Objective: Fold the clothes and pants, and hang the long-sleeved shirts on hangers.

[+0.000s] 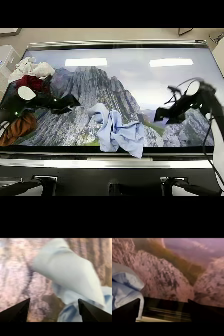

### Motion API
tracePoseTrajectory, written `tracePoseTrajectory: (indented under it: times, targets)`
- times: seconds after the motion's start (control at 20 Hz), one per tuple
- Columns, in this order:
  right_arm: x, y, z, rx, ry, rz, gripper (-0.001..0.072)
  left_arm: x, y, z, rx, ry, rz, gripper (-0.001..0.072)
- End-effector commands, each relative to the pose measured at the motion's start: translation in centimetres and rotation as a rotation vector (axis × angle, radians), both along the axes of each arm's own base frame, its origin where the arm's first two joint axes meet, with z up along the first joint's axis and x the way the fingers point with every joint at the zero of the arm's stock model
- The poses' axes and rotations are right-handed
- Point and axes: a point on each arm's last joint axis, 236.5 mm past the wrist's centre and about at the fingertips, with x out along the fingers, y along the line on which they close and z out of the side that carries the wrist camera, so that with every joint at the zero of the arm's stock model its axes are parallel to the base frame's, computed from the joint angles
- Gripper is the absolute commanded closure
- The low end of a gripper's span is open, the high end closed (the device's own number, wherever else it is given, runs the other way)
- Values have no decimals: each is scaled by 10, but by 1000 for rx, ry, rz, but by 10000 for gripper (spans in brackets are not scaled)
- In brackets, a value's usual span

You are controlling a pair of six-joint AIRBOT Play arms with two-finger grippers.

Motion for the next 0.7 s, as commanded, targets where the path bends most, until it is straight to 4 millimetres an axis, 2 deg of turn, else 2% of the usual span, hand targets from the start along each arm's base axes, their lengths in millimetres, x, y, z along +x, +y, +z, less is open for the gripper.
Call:
tracePoseTrajectory:
  times: [0.0, 0.2, 0.35, 0.5, 0.55, 0.6, 0.65]
  targets:
    - [-49, 31, -36, 137, 176, -10, 36, 6, 17, -34, -105, 107, 47, -5]
    - [-83, 36, -46, 167, 282, 5, 34, 33, -47, -73, -272, 108, 69, -5]
    - [-83, 39, -46, 180, 283, 0, 34, 37, -80, -95, -367, 145, 88, -5]
    - [-77, 39, -48, 176, 258, -9, 34, 35, -99, -102, -418, 163, 87, 0]
    - [-75, 39, -49, 174, 250, -12, 35, 35, -101, -105, -415, 164, 91, 175]
    - [-75, 39, -51, 173, 247, -14, 35, 37, -101, -105, -411, 158, 93, 591]
    - [-76, 39, -54, 170, 245, -20, 34, 38, -100, -104, -405, 139, 81, 681]
